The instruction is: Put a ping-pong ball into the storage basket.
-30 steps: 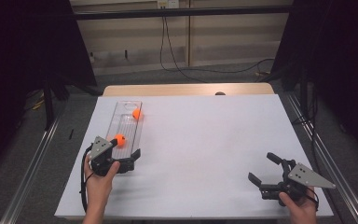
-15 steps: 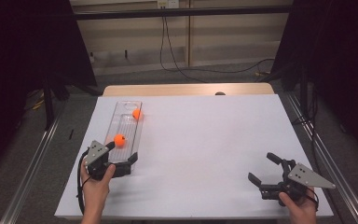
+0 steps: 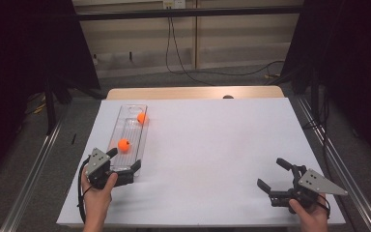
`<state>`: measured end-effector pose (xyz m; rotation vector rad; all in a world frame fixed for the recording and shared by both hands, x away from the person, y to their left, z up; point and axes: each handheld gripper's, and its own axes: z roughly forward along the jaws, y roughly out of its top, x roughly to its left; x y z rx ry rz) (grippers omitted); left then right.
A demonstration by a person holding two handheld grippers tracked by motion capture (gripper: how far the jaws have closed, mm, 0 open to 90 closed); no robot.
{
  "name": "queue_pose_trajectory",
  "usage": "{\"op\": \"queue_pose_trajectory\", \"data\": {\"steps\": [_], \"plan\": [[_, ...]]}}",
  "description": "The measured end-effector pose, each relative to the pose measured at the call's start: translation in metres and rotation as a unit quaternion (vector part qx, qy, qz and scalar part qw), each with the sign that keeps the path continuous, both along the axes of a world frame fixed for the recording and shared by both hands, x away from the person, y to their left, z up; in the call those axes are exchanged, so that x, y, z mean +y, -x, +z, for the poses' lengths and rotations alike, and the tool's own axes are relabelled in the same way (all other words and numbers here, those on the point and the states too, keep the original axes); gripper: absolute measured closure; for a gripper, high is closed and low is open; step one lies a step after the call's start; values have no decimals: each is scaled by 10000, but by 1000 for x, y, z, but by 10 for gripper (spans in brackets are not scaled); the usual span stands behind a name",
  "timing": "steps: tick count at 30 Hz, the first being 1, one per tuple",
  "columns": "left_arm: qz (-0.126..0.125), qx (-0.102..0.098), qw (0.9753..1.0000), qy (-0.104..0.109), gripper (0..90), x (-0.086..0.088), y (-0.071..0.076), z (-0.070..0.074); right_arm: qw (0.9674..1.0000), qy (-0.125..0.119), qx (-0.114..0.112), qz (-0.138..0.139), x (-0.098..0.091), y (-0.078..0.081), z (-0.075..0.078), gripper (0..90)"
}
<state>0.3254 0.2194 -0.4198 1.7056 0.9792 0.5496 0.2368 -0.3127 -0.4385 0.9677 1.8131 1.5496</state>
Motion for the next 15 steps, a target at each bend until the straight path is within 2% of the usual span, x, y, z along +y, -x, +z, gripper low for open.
{"op": "queue_pose_trajectory", "data": {"steps": [15], "plan": [[-7, -79, 10000, -4, 25, 7, 6, -3, 10000, 1, 1, -1, 1, 0, 0, 24]]}}
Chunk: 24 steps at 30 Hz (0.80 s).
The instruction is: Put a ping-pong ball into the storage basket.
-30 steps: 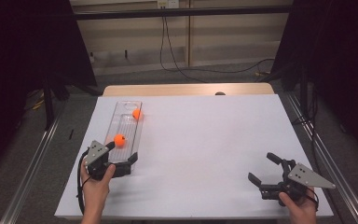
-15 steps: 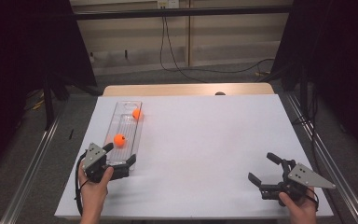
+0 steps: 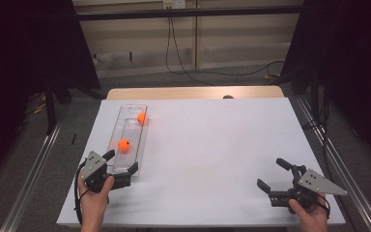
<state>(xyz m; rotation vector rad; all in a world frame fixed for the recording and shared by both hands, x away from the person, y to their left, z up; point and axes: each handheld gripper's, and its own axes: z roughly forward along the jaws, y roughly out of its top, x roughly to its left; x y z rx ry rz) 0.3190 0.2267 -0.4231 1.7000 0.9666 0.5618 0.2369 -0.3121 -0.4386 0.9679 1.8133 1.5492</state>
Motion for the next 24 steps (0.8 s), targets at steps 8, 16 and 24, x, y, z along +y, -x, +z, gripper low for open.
{"op": "queue_pose_trajectory", "data": {"steps": [8, 16, 24], "plan": [[-35, 10, 10000, 7, 23, 2, 4, -3, 10000, 5, 9, 3, 0, 0, 0, 23], [-34, -16, 10000, 53, 23, 5, 8, -5, 10000, 4, 20, 14, 1, -1, -1, 24], [-11, 10, 9999, 171, 23, 8, 8, -7, 10000, 37, 36, 14, 2, -1, -1, 24]]}}
